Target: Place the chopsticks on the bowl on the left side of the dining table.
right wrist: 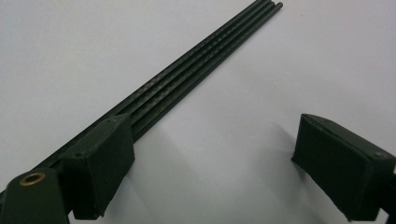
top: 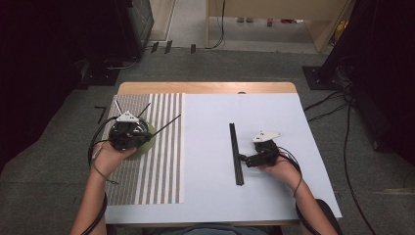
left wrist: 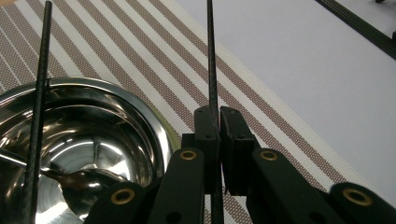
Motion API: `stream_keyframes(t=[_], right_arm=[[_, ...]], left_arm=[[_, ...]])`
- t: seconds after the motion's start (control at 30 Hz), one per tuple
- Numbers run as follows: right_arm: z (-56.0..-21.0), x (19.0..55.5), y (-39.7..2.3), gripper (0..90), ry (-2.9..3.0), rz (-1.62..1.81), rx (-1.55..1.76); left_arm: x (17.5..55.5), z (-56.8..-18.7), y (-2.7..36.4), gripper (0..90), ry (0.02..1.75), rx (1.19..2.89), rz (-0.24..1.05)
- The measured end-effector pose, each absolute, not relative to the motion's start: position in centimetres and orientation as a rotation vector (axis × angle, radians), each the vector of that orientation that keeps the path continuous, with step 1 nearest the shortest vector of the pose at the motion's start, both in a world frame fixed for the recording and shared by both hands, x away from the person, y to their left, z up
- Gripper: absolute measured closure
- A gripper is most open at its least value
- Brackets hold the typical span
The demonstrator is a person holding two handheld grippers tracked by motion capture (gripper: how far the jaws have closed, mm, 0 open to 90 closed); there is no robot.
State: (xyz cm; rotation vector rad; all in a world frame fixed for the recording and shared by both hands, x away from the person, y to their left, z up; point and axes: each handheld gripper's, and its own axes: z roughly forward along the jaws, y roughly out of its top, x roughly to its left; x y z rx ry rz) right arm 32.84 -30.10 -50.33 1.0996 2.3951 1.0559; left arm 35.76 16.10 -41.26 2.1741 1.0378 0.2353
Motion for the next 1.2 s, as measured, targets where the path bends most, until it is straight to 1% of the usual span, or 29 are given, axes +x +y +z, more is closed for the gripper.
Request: stream_keyframes(t=[0.1,0.57,1.2], right_arm=[[-50.3,32.8,-30.1,11.8,2.395,1.055,1.1],[-50.3,32.8,-30.1,11.8,2.395,1.056,1.1],[-50.3,32.8,-30.1,11.8,2.395,1.055,1.098]], left_arm=[[35.7,-41.3,16.6,87.5,1.024,2.182,0.254],[35.9,-41.4,18.9,87.5,1.066,2.146,0.265],[36.0,-42.2,20.7,87.5,1.169,2.074,0.315]])
